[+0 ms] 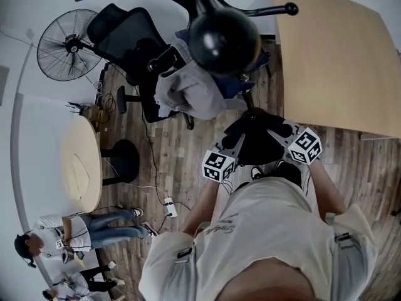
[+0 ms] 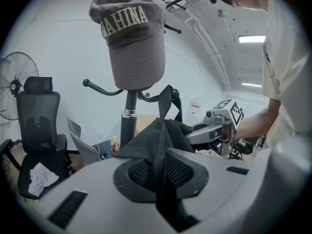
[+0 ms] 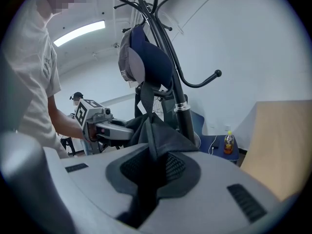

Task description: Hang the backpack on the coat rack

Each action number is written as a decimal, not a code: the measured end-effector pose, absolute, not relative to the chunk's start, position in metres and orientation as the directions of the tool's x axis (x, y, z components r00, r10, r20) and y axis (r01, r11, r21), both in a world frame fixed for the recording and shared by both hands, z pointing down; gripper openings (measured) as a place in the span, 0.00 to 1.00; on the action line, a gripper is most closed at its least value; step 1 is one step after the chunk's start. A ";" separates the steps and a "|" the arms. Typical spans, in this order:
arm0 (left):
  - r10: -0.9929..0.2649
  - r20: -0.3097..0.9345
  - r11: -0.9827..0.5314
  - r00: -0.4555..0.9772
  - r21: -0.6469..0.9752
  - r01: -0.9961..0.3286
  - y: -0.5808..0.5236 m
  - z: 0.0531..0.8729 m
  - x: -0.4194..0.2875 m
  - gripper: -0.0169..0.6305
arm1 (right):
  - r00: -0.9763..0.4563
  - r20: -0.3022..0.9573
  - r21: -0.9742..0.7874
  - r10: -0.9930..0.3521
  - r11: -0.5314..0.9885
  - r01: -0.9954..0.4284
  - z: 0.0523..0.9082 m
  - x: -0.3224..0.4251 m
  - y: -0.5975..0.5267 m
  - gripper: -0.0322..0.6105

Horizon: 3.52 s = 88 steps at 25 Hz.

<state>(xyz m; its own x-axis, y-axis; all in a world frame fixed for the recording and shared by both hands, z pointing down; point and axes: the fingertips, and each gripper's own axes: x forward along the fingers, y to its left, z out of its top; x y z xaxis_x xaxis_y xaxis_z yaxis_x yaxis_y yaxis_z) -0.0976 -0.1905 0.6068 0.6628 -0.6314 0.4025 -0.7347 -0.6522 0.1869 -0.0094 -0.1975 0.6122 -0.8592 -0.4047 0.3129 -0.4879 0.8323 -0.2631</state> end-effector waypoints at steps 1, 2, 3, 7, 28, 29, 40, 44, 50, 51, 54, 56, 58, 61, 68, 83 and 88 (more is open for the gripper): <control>-0.630 0.405 -0.650 0.663 0.193 -0.735 -0.193 0.609 -0.098 0.10 | -0.859 0.316 -0.265 -0.402 0.832 -0.487 0.614 -0.010 -0.200 0.11; -0.628 0.408 -0.647 0.663 0.200 -0.736 -0.195 0.611 -0.099 0.10 | -0.859 0.319 -0.268 -0.400 0.832 -0.486 0.616 -0.010 -0.202 0.11; -0.626 0.410 -0.645 0.663 0.206 -0.736 -0.197 0.613 -0.099 0.10 | -0.859 0.324 -0.273 -0.398 0.830 -0.487 0.618 -0.010 -0.203 0.11; -0.618 0.426 -0.644 0.661 0.208 -0.736 -0.205 0.622 -0.098 0.10 | -0.844 0.361 -0.284 -0.397 0.815 -0.505 0.629 -0.009 -0.209 0.11; -0.685 0.502 -0.527 0.529 0.160 -0.835 -0.221 0.630 -0.126 0.23 | -0.752 0.534 -0.167 -0.386 0.824 -0.542 0.649 0.002 -0.199 0.30; -0.690 0.503 -0.517 0.520 0.159 -0.841 -0.218 0.628 -0.129 0.24 | -0.745 0.533 -0.170 -0.400 0.813 -0.558 0.646 0.007 -0.198 0.29; -0.711 0.441 -0.535 0.548 0.166 -0.828 -0.166 0.598 -0.121 0.24 | -0.735 0.440 -0.141 -0.515 0.769 -0.624 0.573 0.033 -0.172 0.19; -0.745 0.365 -0.554 0.559 0.129 -0.822 -0.159 0.561 -0.112 0.15 | -0.739 0.359 -0.084 -0.570 0.769 -0.633 0.528 0.035 -0.168 0.04; -0.777 0.301 -0.569 0.553 0.037 -0.821 -0.147 0.505 -0.104 0.07 | -0.742 0.256 0.004 -0.619 0.768 -0.640 0.473 0.033 -0.156 0.04; -0.782 0.297 -0.569 0.549 0.022 -0.822 -0.146 0.498 -0.103 0.06 | -0.745 0.248 0.021 -0.620 0.772 -0.636 0.466 0.032 -0.155 0.04; -0.793 0.284 -0.563 0.538 -0.006 -0.827 -0.147 0.479 -0.102 0.06 | -0.737 0.249 0.102 -0.629 0.773 -0.626 0.457 0.026 -0.156 0.04; -0.805 0.271 -0.551 0.529 -0.009 -0.834 -0.147 0.467 -0.104 0.06 | -0.735 0.234 0.115 -0.637 0.768 -0.630 0.451 0.023 -0.154 0.04; -0.821 0.250 -0.531 0.514 -0.003 -0.847 -0.151 0.456 -0.107 0.06 | -0.737 0.200 0.103 -0.645 0.762 -0.639 0.439 0.021 -0.151 0.04; -0.844 0.213 -0.498 0.492 0.030 -0.867 -0.160 0.445 -0.112 0.06 | -0.739 0.147 0.085 -0.657 0.753 -0.652 0.424 0.018 -0.147 0.04; -0.862 0.183 -0.473 0.472 0.044 -0.880 -0.169 0.435 -0.121 0.06 | -0.704 0.080 0.055 -0.706 0.708 -0.704 0.409 0.029 -0.155 0.04; -0.859 0.226 -0.472 0.458 -0.007 -0.882 -0.169 0.447 -0.128 0.06 | -0.726 0.116 0.029 -0.678 0.733 -0.679 0.432 0.021 -0.167 0.04; -0.858 0.224 -0.477 0.463 -0.011 -0.879 -0.168 0.445 -0.127 0.06 | -0.723 0.075 0.035 -0.687 0.727 -0.686 0.422 0.023 -0.167 0.04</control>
<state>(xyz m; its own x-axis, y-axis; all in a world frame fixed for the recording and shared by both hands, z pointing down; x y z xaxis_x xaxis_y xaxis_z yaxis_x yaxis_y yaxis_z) -0.1271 -0.1677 0.4446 0.4629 -0.8577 0.2239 -0.8787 -0.4772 -0.0111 0.0235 -0.1674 0.4221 -0.7232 -0.6866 0.0749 -0.6862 0.7266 0.0351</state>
